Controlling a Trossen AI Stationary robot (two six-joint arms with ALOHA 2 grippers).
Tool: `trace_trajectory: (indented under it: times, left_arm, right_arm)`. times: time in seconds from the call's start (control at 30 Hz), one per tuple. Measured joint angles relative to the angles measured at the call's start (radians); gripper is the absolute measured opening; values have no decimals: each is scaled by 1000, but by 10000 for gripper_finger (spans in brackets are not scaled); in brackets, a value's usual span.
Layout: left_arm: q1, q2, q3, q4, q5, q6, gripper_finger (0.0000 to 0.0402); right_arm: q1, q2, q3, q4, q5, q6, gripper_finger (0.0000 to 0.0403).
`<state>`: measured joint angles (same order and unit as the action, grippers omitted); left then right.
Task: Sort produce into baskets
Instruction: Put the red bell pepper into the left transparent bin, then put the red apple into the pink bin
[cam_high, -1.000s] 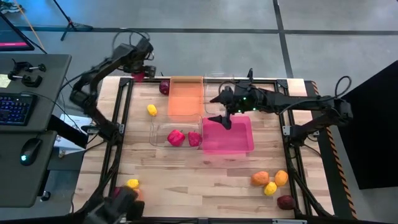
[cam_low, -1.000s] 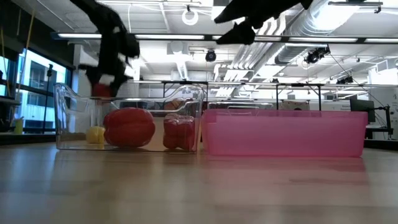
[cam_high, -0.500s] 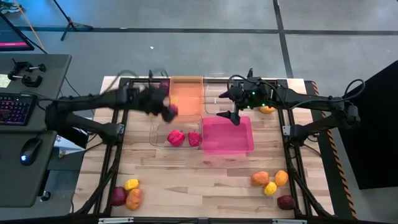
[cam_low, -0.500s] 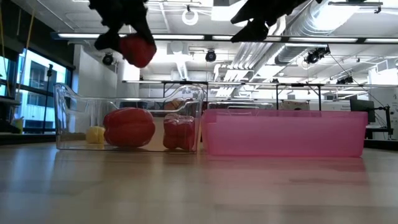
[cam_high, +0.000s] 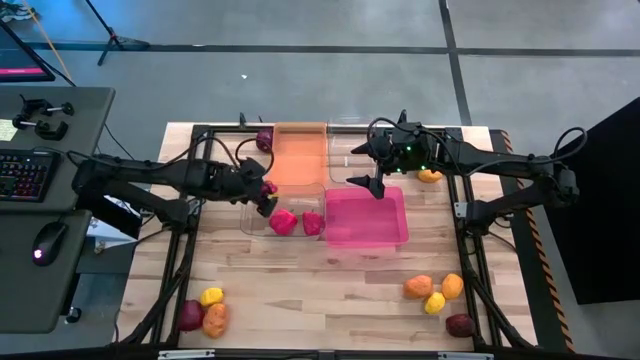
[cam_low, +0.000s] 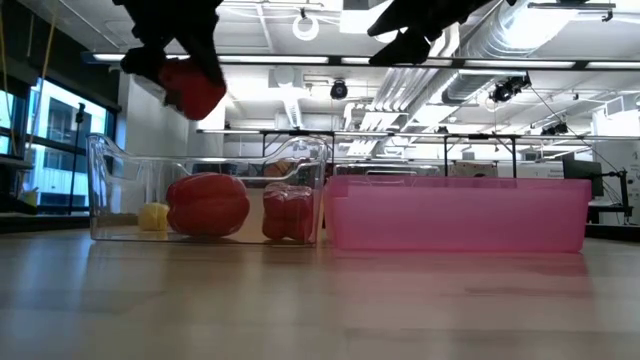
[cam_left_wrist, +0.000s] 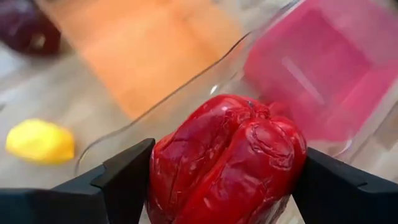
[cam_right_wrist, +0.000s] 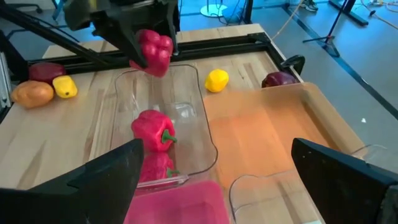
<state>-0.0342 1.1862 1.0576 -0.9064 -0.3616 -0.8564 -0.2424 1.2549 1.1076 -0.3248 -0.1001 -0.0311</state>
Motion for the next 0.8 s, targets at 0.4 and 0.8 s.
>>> trace_trajectory:
  times: [0.4,0.8]
  left_arm:
    - [71,5,0,-53,68,50,397]
    - [202,-3,43,9,-18,171,395]
  right_arm:
    - [0,0,0,0,2,28,399]
    - [0,-39,0,-331,48,302,399]
